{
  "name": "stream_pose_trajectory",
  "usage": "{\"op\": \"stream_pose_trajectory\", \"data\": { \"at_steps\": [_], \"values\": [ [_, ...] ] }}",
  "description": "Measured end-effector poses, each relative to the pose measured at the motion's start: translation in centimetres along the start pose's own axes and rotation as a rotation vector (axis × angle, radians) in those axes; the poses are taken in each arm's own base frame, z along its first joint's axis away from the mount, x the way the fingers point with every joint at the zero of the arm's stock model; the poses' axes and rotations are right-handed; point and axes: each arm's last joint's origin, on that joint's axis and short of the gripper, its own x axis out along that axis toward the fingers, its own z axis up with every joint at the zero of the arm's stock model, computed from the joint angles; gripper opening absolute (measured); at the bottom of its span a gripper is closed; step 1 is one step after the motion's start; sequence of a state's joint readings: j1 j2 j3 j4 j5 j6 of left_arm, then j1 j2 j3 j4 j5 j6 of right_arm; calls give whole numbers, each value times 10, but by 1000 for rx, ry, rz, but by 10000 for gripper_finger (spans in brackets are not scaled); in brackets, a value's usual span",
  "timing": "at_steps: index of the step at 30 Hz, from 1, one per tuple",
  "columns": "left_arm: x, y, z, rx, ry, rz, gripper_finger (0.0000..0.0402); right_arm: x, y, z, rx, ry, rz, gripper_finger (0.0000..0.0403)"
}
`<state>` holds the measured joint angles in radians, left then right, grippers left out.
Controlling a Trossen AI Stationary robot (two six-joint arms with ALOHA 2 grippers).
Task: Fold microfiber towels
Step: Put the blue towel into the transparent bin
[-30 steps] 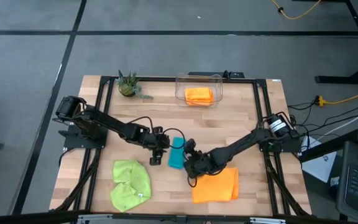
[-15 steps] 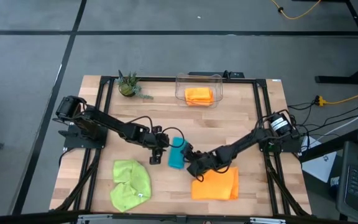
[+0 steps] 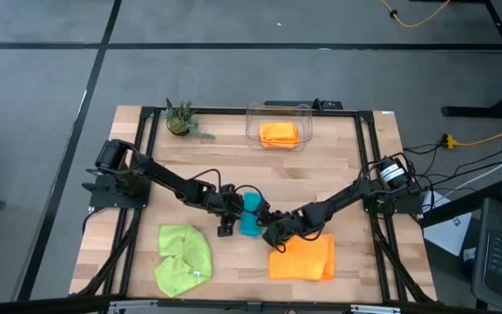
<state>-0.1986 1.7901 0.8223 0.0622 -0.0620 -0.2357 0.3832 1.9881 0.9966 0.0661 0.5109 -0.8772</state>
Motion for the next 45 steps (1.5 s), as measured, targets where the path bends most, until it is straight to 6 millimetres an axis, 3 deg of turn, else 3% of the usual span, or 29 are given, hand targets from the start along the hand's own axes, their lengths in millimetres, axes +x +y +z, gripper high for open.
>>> {"op": "stream_pose_trajectory", "data": {
  "at_steps": [11, 25, 31, 39, 42, 45],
  "values": [
    [6, -2, 2, -2, -41, -39, 92, 0, -1, 1, 16, -14, -12, 277],
    [11, 1, 8, -12, -60, -44, 92, 1, -1, 1, 52, -38, 10, 219],
    [11, 1, 8, -12, -51, -40, 91, 1, 1, 0, 244, -27, 32, 161],
    [10, 0, 8, -9, -50, -41, 92, 2, 2, 1, 526, -38, 48, 21],
    [4, -2, 9, -5, -37, -49, 92, -1, -1, 1, 607, -24, 24, 17],
    [-16, -5, 12, 3, -17, -45, 91, -8, -6, 0, 649, -8, 24, 17]
  ]
}}
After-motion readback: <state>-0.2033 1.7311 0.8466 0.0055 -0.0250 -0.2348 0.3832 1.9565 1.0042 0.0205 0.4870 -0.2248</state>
